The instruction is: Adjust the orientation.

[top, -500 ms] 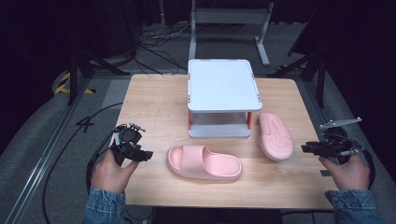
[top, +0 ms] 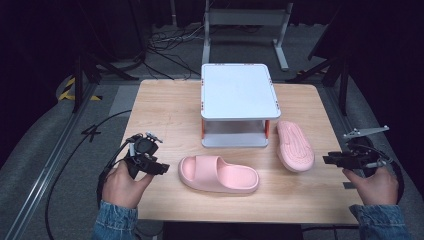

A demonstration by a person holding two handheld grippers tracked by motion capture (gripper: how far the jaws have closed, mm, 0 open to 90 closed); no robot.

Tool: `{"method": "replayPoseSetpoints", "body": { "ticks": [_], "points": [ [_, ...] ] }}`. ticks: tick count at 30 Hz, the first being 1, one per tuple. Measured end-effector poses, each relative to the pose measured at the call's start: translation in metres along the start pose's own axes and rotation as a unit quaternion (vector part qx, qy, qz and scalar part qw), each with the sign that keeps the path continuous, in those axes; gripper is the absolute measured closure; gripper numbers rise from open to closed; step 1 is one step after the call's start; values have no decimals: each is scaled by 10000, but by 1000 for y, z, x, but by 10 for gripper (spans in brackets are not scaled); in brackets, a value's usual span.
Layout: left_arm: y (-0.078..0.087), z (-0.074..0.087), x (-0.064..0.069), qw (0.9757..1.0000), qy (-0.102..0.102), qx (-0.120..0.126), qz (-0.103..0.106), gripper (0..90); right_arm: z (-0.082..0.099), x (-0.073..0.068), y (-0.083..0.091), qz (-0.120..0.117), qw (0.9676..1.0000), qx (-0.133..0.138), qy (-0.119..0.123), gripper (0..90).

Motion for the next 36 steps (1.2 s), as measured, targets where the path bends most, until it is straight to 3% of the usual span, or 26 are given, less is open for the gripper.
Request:
{"method": "replayPoseSetpoints", "body": {
  "ticks": [2, 3, 5, 9, 12, 13, 16, 17, 22, 28, 31, 34, 36],
  "points": [
    [-3, -1, 9, 9999, -96, -49, 129, 496, -1, -1, 1, -21, 10000, 8, 10, 663],
    [-7, -3, 19, 9993, -241, -63, 288, 497, -1, -2, 1, -19, 10000, 16, 13, 659],
    [-9, -3, 23, 9987, -335, -75, 372, 506, -1, -2, 0, -28, 10000, 8, 11, 657],
    [-20, -1, 40, 9946, -754, -225, 679, 542, -1, -2, -2, -33, 10000, -6, 1, 656],
    [-25, 1, 51, 9921, -796, -409, 874, 596, -1, -2, -3, -52, 10000, -1, 18, 654],
    [-29, 1, 54, 9912, -859, -440, 906, 666, -1, -2, -3, -91, 10000, -16, 5, 651],
    [-44, 7, 62, 9874, -1024, -761, 941, 701, 0, -1, -3, -87, 10000, -9, 0, 650],
    [-44, 7, 62, 9874, -1024, -761, 941, 713, 0, -1, -3, -87, 10000, -9, 0, 650],
    [-61, 12, 79, 9820, -1210, -930, 1110, 722, -1, -2, -3, -116, 9999, 9, -2, 641],
    [-71, 18, 87, 9773, -1283, -1192, 1192, 722, 0, -2, -7, -140, 9999, -49, -10, 638],
    [-80, 22, 90, 9738, -1329, -1376, 1230, 720, 0, -3, -8, -152, 9999, -49, 7, 637],
    [-83, 23, 89, 9739, -1322, -1422, 1171, 720, 0, -3, -8, -144, 9999, -61, 3, 635],
    [-85, 21, 85, 9767, -1242, -1373, 1082, 720, 0, -4, -10, -161, 9998, -63, 16, 634]
  ]
}}
Point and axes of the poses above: each handheld gripper's, and its own axes: y roughly backward along the jaws, z roughly out of its underside, x roughly to its right, the point moved 10 cm from there along -y, roughly forward along the jaws, and after that the axes turned 3 degrees about x, right-handed, at the moved point
